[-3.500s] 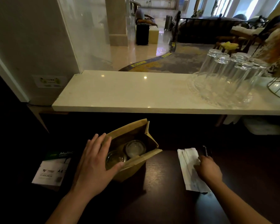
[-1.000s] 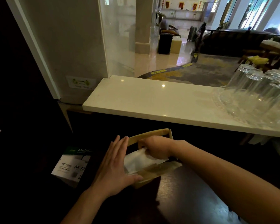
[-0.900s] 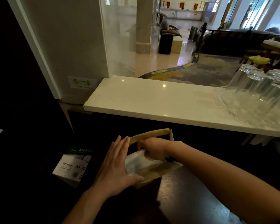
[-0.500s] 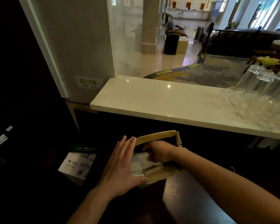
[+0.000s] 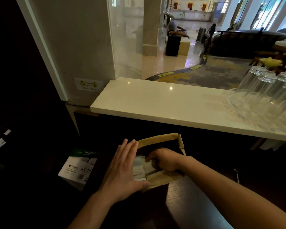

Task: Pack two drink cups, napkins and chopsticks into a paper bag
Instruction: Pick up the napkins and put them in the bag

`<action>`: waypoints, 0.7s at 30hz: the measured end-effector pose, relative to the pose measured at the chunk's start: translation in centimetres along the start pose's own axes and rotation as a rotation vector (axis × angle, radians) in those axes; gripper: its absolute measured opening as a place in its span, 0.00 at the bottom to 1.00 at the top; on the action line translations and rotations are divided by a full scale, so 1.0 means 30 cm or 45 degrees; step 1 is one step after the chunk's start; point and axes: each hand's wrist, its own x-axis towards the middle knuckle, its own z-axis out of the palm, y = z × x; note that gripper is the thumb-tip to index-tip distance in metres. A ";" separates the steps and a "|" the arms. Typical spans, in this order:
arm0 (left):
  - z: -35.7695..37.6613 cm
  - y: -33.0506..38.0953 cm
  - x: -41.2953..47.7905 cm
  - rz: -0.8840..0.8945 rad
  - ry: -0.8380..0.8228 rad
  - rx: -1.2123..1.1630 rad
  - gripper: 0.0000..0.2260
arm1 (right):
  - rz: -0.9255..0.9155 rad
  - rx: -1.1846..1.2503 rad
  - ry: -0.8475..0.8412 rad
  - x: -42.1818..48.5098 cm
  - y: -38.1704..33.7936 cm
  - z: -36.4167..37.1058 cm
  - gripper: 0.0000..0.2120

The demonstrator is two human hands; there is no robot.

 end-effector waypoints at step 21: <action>0.030 -0.013 0.028 0.124 0.091 0.129 0.48 | 0.801 0.597 0.998 -0.479 0.409 0.058 0.05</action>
